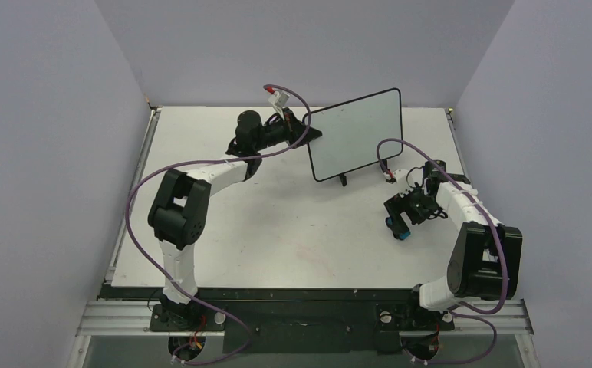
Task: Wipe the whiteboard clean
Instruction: Place the whiteboard eraser at the center of the board, then place the whiteboard on the whiteboard stand.
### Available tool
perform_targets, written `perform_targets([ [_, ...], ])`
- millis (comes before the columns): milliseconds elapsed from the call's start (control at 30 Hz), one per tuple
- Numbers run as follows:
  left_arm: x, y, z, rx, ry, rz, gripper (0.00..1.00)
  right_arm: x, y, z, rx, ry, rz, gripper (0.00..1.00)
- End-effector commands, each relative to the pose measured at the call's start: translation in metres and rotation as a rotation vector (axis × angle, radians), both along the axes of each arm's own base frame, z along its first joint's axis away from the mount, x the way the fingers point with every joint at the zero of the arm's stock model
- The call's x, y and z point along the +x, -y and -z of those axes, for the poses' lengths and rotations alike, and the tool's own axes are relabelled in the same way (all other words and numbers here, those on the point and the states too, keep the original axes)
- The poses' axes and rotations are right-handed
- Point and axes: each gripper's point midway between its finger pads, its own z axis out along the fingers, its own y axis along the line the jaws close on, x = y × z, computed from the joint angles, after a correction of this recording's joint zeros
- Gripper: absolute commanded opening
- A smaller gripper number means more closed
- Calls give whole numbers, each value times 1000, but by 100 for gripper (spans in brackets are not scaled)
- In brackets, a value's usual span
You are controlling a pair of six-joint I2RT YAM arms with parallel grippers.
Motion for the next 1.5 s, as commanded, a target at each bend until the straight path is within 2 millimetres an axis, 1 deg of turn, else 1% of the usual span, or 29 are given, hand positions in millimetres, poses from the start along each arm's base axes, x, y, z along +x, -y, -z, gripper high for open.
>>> perform_targets([
  [0,6,1,-60,-104,177,7,0,5,2,0,-7,13,-11,72],
  [33,7,2,-59,-105,174,7,0,5,1,1,0,2,-11,65],
  [67,8,3,-58,-104,172,8,0,2,-1,2,13,-14,-14,50],
  [133,9,3,-57,-104,170,9,0,1,-3,4,27,-37,-20,36],
  [167,9,3,-56,-102,169,8,0,0,-4,5,31,-41,-23,36],
  [233,10,3,-55,-96,169,6,0,-1,-4,4,34,-34,-30,52],
  [267,10,3,-55,-95,169,6,0,-1,-4,3,33,-28,-32,76],
  [300,11,3,-54,-89,171,5,0,0,-4,0,30,-14,-34,85],
  [333,11,4,-53,-86,172,4,0,1,-3,-1,27,0,-32,86],
  [367,13,3,-53,-79,176,1,0,2,-3,-6,26,22,-28,88],
  [533,25,9,-44,-40,195,-12,0,7,-1,-29,70,109,6,88],
  [633,34,17,-37,-16,203,-9,0,4,1,-36,103,122,18,88],
  [667,37,19,-40,-12,218,-8,0,3,1,-37,106,126,13,88],
  [700,41,21,-33,-4,211,-6,0,0,2,-37,118,120,20,88],
  [733,43,23,-37,-2,226,4,0,0,3,-37,122,123,18,88],
  [767,47,26,-30,5,219,13,0,-2,5,-38,135,120,28,88],
  [800,47,29,-35,5,234,33,0,-3,8,-38,138,124,36,88],
  [833,51,32,-27,12,225,48,0,-4,9,-39,147,121,40,88],
  [867,51,35,-34,8,240,72,0,-5,11,-39,149,123,46,88],
  [900,56,39,-26,15,229,82,0,-6,11,-39,155,121,47,88],
  [933,57,41,-28,21,230,101,0,-7,12,-38,156,119,51,88],
  [967,61,45,-14,34,209,120,0,-8,13,-38,157,118,52,88],
  [1000,64,47,-19,36,210,125,0,-8,13,-38,157,118,53,88],
  [1033,67,50,-7,44,191,137,0,-8,14,-37,157,118,54,88],
  [1067,69,51,-8,43,192,139,0,-8,14,-37,158,116,55,88],
  [1100,70,52,-1,46,178,147,0,-8,14,-37,158,114,57,88],
  [1133,71,52,-2,43,179,149,0,-8,15,-37,158,113,59,88],
  [1400,74,55,28,48,122,161,0,-9,15,-34,160,102,60,88],
  [1467,72,55,32,43,114,163,0,-9,15,-34,160,100,61,88],
])
